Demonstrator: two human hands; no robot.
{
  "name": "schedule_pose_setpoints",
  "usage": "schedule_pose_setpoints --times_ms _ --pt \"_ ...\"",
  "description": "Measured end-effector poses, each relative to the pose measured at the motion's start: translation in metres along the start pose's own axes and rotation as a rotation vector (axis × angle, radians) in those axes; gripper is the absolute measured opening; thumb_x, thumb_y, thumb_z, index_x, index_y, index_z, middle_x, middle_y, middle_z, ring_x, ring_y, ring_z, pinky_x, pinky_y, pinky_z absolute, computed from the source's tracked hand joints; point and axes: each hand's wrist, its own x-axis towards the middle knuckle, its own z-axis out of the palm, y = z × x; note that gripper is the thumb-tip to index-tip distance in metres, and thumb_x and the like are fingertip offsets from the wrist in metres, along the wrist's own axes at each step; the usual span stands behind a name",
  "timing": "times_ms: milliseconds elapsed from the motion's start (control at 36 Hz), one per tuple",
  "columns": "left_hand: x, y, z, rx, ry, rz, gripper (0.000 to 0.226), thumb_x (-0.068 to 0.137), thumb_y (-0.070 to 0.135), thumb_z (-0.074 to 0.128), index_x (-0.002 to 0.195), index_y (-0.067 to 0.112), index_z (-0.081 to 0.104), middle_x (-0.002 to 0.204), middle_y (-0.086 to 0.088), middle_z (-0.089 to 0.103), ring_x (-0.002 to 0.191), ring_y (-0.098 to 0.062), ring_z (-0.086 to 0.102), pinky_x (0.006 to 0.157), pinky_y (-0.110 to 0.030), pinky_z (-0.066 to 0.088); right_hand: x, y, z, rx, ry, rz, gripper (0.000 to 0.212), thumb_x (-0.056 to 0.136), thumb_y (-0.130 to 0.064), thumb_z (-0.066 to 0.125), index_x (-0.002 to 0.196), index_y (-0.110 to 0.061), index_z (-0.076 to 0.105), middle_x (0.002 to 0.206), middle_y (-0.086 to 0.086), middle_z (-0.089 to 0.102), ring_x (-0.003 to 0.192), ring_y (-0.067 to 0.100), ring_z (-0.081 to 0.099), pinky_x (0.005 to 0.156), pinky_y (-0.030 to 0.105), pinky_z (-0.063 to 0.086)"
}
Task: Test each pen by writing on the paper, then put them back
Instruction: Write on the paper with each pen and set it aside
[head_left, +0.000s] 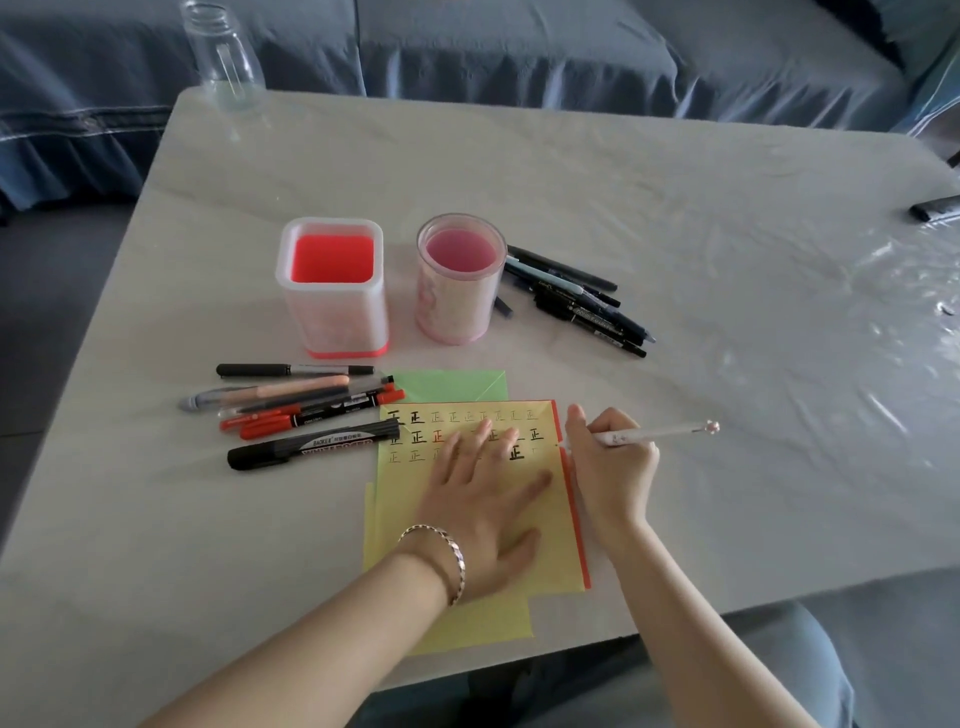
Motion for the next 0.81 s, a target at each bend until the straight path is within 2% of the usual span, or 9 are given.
schedule_pose_setpoints --times_ms 28,111,167,250,389,556,806 --pt "-0.0003 -0.0001 -0.0013 -0.012 -0.007 -0.002 0.064 0.077 0.056 0.016 0.138 0.042 0.029 0.154 -0.009 0.01 0.141 -0.033 -0.007 0.11 -0.046 -0.011 -0.0002 0.002 0.0009 -0.009 0.012 -0.009 0.042 0.081 -0.019 0.065 0.05 -0.008 0.039 0.046 0.005 0.041 0.048 0.016 0.037 0.047 0.025 0.028" --pt "0.0 -0.0002 0.0001 -0.036 -0.023 0.007 0.053 0.077 0.052 0.034 0.126 0.037 0.05 0.141 -0.014 0.04 0.135 -0.04 0.027 0.106 -0.049 0.008 -0.001 0.0052 0.0014 -0.014 0.035 -0.014 0.042 0.081 -0.012 0.061 0.049 -0.011 0.035 0.043 -0.003 0.031 0.048 0.014 0.031 0.045 0.025 0.023" --pt "0.0016 -0.0002 0.0026 -0.039 0.031 0.021 0.051 0.076 0.051 0.038 0.122 0.035 0.054 0.137 -0.015 0.046 0.131 -0.041 0.034 0.104 -0.049 0.013 -0.0021 0.0062 0.0016 -0.024 0.018 -0.019 0.04 0.081 -0.012 0.061 0.05 -0.01 0.036 0.046 0.0 0.032 0.049 0.014 0.031 0.046 0.025 0.024" --pt "0.0009 0.0006 0.0026 -0.042 0.055 0.024 0.052 0.077 0.052 0.037 0.124 0.035 0.052 0.139 -0.015 0.043 0.133 -0.041 0.03 0.105 -0.049 0.01 -0.0038 0.0059 0.0014 -0.027 -0.006 -0.036 0.038 0.08 -0.01 0.06 0.05 -0.009 0.037 0.048 0.004 0.035 0.047 0.011 0.03 0.044 0.023 0.024" --pt "0.0002 0.0009 0.002 -0.041 0.028 0.002 0.055 0.079 0.053 0.033 0.13 0.037 0.047 0.147 -0.013 0.033 0.138 -0.038 0.019 0.108 -0.048 0.0 -0.0053 0.0044 0.0014 -0.008 -0.047 -0.044 0.034 0.079 -0.01 0.063 0.054 0.001 0.042 0.052 0.011 0.042 0.05 0.015 0.036 0.046 0.025 0.028" --pt "0.001 0.0015 0.004 -0.034 0.064 0.013 0.052 0.075 0.052 0.039 0.122 0.035 0.055 0.138 -0.015 0.044 0.13 -0.041 0.034 0.104 -0.049 0.013 -0.0038 0.0051 0.0025 -0.037 -0.011 -0.071 0.035 0.079 -0.008 0.061 0.051 -0.005 0.04 0.046 -0.001 0.033 0.045 0.008 0.028 0.043 0.022 0.024" --pt "0.0008 0.0021 0.0037 -0.041 0.071 0.005 0.053 0.075 0.052 0.038 0.122 0.034 0.056 0.138 -0.015 0.045 0.129 -0.042 0.036 0.104 -0.048 0.013 -0.0026 0.0073 0.0026 -0.032 -0.032 -0.085 0.034 0.078 -0.008 0.062 0.053 -0.001 0.04 0.047 0.001 0.033 0.046 0.008 0.028 0.044 0.022 0.024"
